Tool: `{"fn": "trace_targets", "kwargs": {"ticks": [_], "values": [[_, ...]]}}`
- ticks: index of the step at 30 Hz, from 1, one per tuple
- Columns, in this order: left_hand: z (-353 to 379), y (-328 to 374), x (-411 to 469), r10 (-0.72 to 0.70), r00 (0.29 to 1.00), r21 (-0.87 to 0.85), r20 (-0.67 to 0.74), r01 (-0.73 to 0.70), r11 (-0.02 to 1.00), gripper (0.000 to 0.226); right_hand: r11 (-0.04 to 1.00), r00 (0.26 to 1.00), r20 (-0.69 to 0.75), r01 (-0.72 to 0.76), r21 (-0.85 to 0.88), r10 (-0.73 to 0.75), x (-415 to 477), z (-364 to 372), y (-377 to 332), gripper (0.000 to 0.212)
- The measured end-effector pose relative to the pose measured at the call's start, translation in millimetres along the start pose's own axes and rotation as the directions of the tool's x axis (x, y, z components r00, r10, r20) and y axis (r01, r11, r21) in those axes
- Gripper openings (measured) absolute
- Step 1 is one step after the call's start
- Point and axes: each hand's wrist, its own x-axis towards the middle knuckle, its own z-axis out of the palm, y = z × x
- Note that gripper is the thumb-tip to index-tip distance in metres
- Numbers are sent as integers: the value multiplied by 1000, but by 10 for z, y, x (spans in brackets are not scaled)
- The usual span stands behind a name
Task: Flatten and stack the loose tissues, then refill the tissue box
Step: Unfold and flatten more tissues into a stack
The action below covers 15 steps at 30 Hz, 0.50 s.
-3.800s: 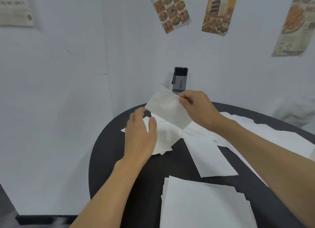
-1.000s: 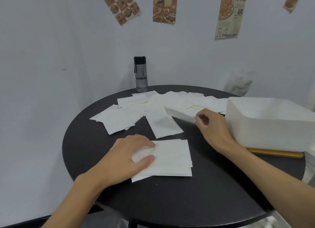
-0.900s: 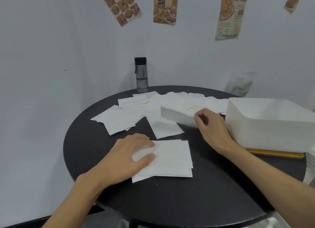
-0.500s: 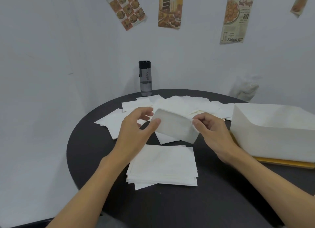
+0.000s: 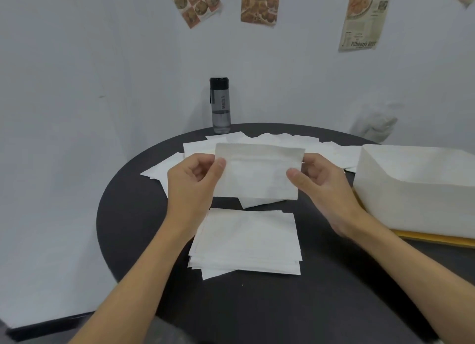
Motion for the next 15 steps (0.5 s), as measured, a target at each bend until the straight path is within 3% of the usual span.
{"fn": "trace_targets", "kwargs": {"ticks": [4,8,11,15], "values": [[-36,75,-54,-79,996,-54,46,82,995,12,1000,1000,-10,-20,17,21,-25,-21,3,19],[-206,45,-116,-172,977,12,127,171,985,35,995,988,126,-97,12,94,-64,-32,-9,38],[-321,37,-236,-189,962,107,199,171,980,27,994,963,249,-101,-32,106,-90,-26,-4,41],[-426,-2,-346,-149,949,286,277,67,956,17,969,918,373,-42,-243,133,-129,-17,5,30]]}}
